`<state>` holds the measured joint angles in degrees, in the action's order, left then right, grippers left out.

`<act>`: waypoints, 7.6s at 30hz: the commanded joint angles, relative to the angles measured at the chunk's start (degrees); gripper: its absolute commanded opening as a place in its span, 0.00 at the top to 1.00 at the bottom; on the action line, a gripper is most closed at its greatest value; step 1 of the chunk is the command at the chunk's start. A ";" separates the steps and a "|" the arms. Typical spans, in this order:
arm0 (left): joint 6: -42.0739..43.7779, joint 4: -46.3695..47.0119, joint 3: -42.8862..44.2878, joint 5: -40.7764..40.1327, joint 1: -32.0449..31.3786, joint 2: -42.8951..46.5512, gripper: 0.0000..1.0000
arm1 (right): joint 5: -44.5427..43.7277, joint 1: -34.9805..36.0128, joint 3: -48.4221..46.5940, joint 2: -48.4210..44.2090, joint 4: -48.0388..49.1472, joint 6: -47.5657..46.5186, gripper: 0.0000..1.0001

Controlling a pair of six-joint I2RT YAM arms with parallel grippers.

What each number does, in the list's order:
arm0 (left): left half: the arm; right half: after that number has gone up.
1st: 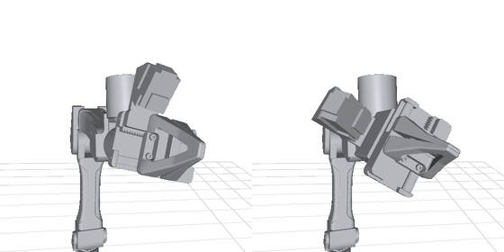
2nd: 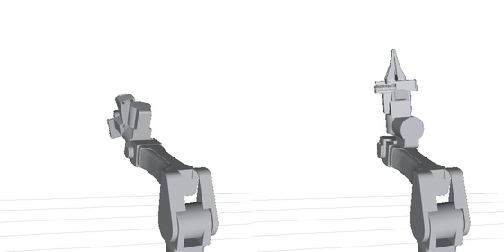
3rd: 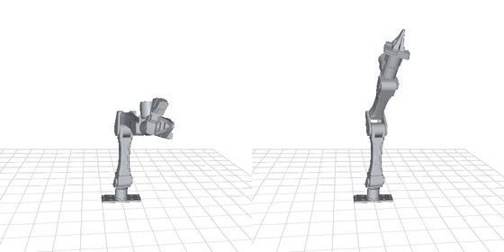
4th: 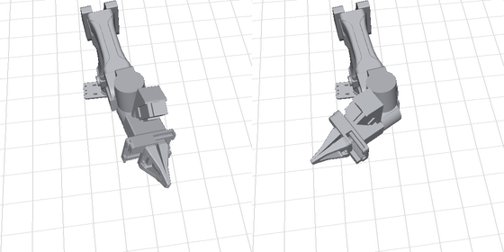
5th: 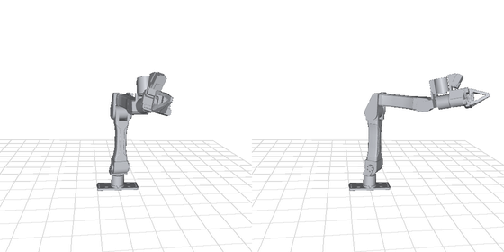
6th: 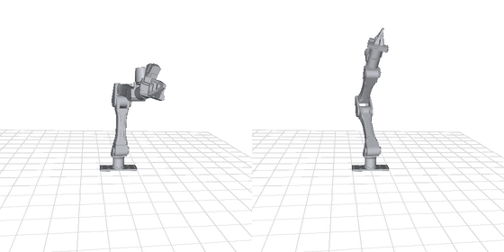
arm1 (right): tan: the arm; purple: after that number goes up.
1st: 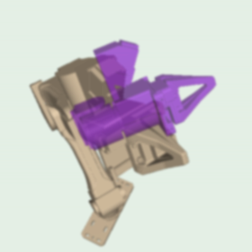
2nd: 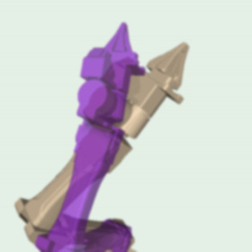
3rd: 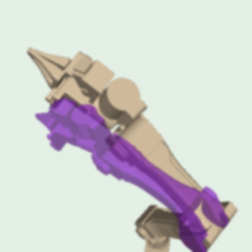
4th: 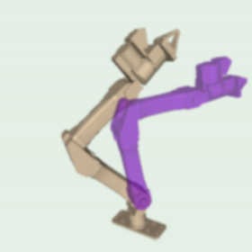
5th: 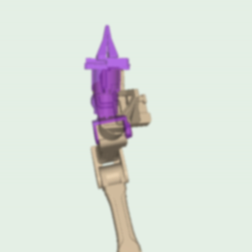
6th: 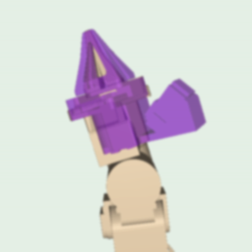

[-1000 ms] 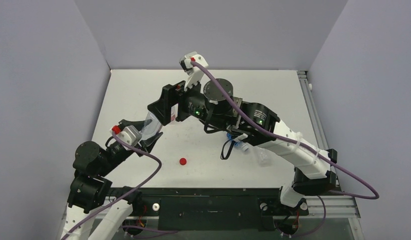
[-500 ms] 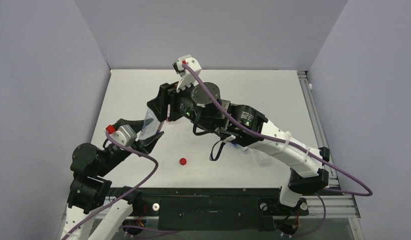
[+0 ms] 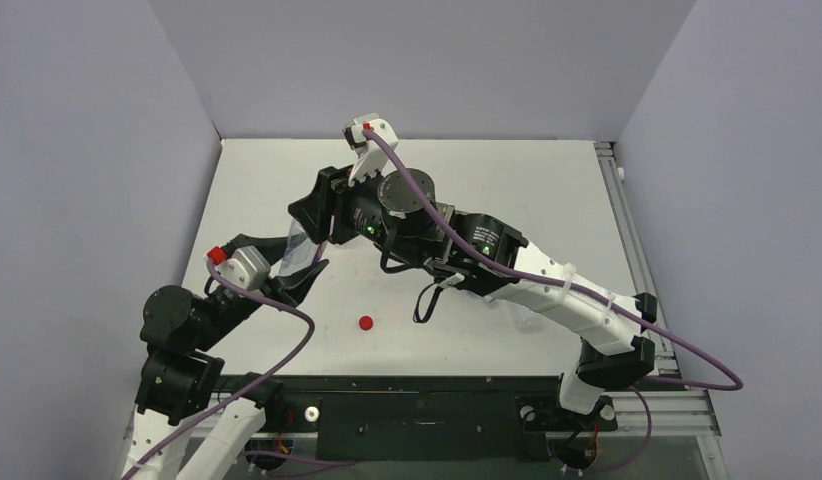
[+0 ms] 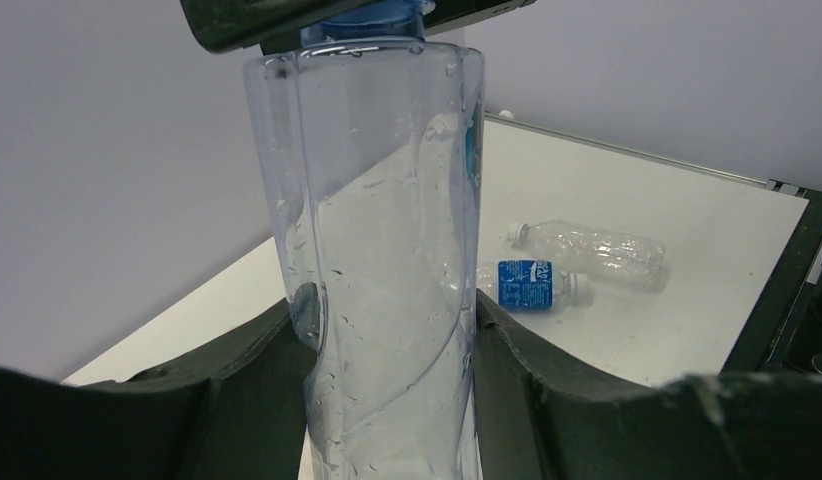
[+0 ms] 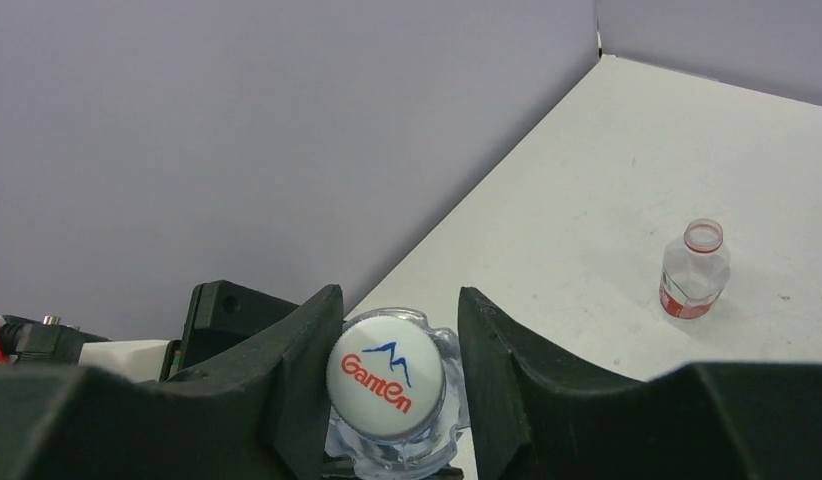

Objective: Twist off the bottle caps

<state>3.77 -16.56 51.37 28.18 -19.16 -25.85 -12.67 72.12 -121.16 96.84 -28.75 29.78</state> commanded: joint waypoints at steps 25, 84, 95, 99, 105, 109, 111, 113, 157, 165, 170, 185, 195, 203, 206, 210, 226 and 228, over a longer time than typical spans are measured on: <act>-30.80 12.18 8.01 17.55 0.21 -3.70 0.64 | 44.60 -0.91 5.16 -11.22 21.78 -4.86 1.00; -4.08 10.07 1.73 3.58 0.17 -1.43 0.68 | -1.18 2.70 -8.81 0.24 -1.19 -2.72 0.68; -16.80 11.48 4.41 13.05 0.17 -2.47 0.68 | 25.48 -0.52 3.93 -10.68 10.46 -7.68 1.00; -26.03 11.68 6.27 19.99 0.19 -3.90 0.71 | 42.66 -2.20 11.19 -14.39 19.62 -5.85 1.00; -32.80 11.62 7.90 25.49 0.21 -5.24 0.72 | 53.89 -2.90 12.01 -13.73 21.76 -3.21 1.00; -31.89 10.91 7.86 25.80 0.17 -5.34 0.73 | 52.80 -3.32 11.58 -13.81 19.60 -4.35 1.00; -29.69 10.34 7.47 24.96 0.17 -5.02 0.73 | 46.00 -3.39 10.71 -14.11 15.45 -6.45 0.71; -26.32 9.70 6.79 23.24 0.17 -4.71 0.74 | 35.85 -3.05 10.01 -14.92 11.69 -8.20 0.43; -6.41 7.32 1.34 8.59 0.17 -2.40 0.74 | 3.89 0.94 2.71 -8.20 4.52 -6.12 1.00; -27.40 10.25 4.66 26.33 0.17 -6.34 0.72 | 29.90 -4.72 20.17 -21.65 23.65 -7.04 1.00; -38.06 13.08 5.31 32.83 0.09 -8.86 0.72 | 40.58 -7.66 23.33 -25.52 28.01 -4.25 1.00; -25.16 8.60 8.25 29.33 0.16 -6.63 0.74 | 20.83 -16.70 31.89 -30.89 15.21 -4.23 1.00; -21.06 6.93 6.77 22.08 0.17 -3.86 0.76 | 3.17 -13.87 54.39 -25.59 15.16 -3.21 1.00; -19.68 6.25 6.58 16.42 0.17 -2.85 0.79 | -4.72 -9.92 58.28 -8.67 24.21 -3.06 1.00; -19.60 5.94 6.59 15.32 0.17 -2.58 0.79 | -6.20 -9.54 58.97 -3.91 26.83 -2.63 1.00; -19.07 5.20 6.92 13.72 0.17 -2.25 0.80 | -6.58 -8.80 60.98 2.19 32.11 -1.67 1.00; -18.78 5.00 6.93 12.94 0.17 -2.16 0.79 | -9.39 -6.71 68.57 8.91 41.27 2.46 0.55; -18.86 5.18 6.96 12.89 0.17 -2.23 0.79 | -9.44 -6.65 69.27 7.62 40.94 2.46 0.46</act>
<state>-15.40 -12.08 57.32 42.17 -19.33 -28.18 -20.36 65.14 -53.60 106.69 10.39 30.92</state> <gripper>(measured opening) 0.453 0.467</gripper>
